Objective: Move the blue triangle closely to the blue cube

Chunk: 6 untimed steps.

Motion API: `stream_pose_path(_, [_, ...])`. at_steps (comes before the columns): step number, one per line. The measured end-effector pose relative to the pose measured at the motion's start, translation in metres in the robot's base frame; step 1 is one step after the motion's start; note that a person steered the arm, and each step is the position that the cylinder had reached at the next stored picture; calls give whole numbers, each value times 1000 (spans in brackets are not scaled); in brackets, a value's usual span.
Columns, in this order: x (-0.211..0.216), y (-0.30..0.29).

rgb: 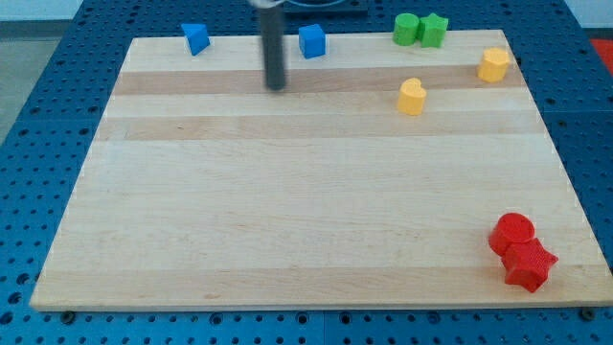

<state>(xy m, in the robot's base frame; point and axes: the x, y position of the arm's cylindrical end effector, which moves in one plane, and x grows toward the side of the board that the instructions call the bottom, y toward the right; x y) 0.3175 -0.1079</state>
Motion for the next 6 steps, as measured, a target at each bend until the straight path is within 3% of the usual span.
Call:
stream_pose_path(1, [5, -119])
stream_pose_path(2, [-18, -195])
stream_pose_path(3, [-26, -197])
stream_pose_path(5, [-125, -196])
stream_pose_path(6, [-126, -170])
